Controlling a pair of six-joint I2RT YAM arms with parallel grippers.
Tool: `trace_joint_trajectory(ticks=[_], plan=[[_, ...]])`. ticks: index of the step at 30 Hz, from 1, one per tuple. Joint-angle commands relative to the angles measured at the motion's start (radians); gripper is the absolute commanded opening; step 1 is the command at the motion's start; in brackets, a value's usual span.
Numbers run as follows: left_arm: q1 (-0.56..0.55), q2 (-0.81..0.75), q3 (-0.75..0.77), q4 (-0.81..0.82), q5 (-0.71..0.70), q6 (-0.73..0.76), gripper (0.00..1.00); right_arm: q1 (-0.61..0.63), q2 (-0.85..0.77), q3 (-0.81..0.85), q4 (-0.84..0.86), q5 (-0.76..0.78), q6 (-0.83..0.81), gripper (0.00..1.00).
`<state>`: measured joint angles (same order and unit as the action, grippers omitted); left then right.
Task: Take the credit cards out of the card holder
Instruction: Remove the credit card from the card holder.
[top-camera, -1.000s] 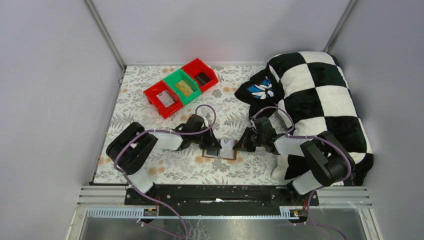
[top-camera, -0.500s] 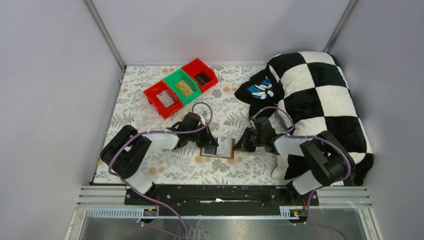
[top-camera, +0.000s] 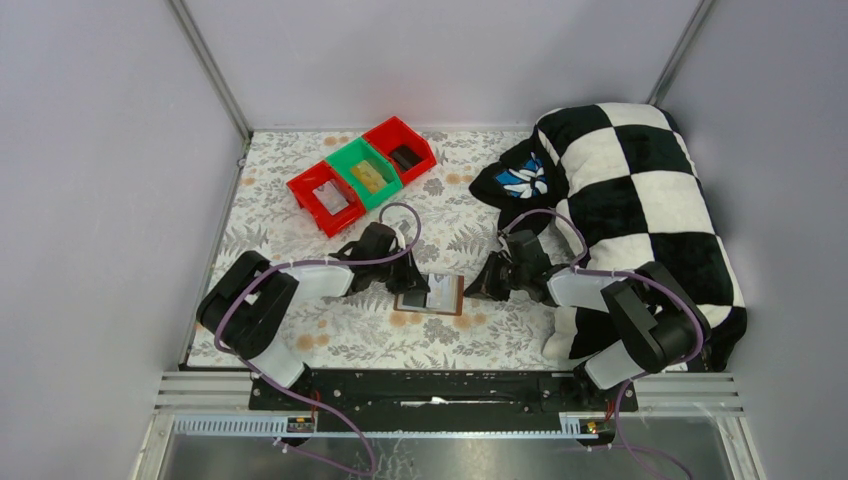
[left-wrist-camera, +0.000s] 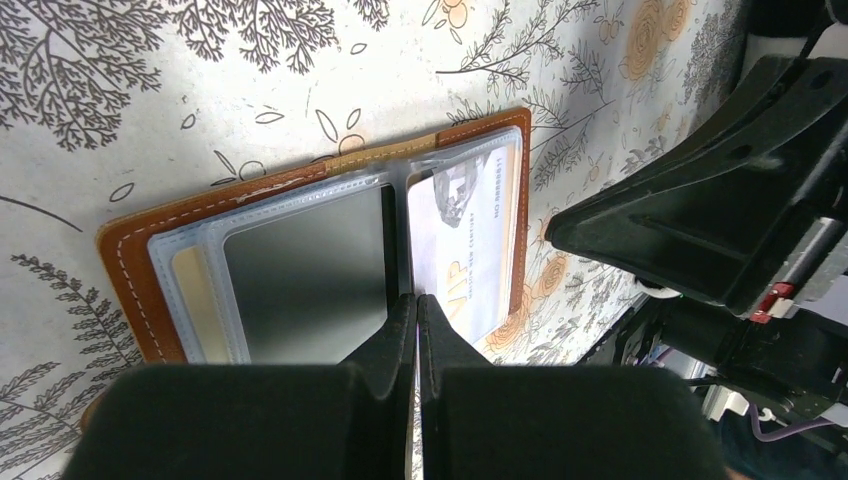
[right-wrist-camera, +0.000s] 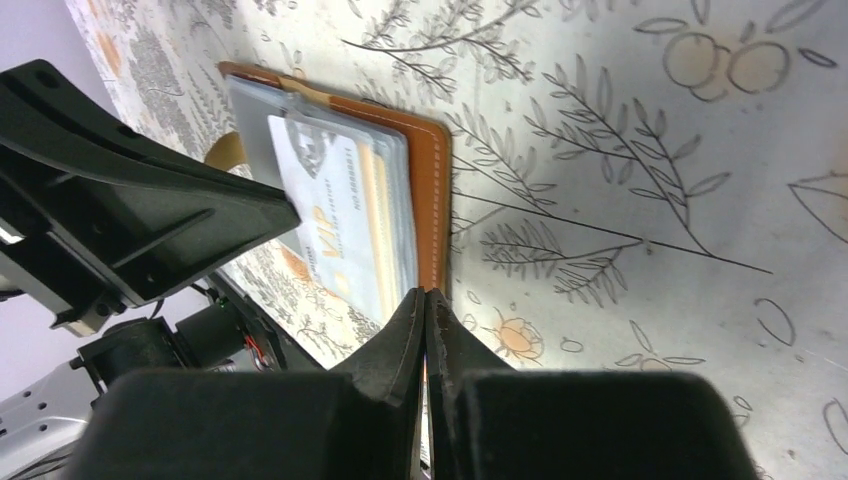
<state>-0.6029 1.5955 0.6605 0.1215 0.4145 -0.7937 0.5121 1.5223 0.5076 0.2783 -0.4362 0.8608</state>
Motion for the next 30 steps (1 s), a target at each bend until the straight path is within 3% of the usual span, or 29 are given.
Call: trace_joint_trajectory(ticks=[1, 11, 30], plan=[[0.008, -0.018, -0.009, 0.012, 0.011, 0.036, 0.00, 0.025, -0.027, 0.064, 0.021, -0.026, 0.000, 0.04], [0.008, -0.015, -0.014, 0.026, 0.019, 0.031, 0.00, 0.085, 0.085, 0.136, 0.075, -0.034, 0.027, 0.04], [0.044, -0.056, -0.038, 0.006, 0.024, 0.053, 0.00, 0.085, 0.160, 0.056, 0.102, 0.036, 0.043, 0.03]])
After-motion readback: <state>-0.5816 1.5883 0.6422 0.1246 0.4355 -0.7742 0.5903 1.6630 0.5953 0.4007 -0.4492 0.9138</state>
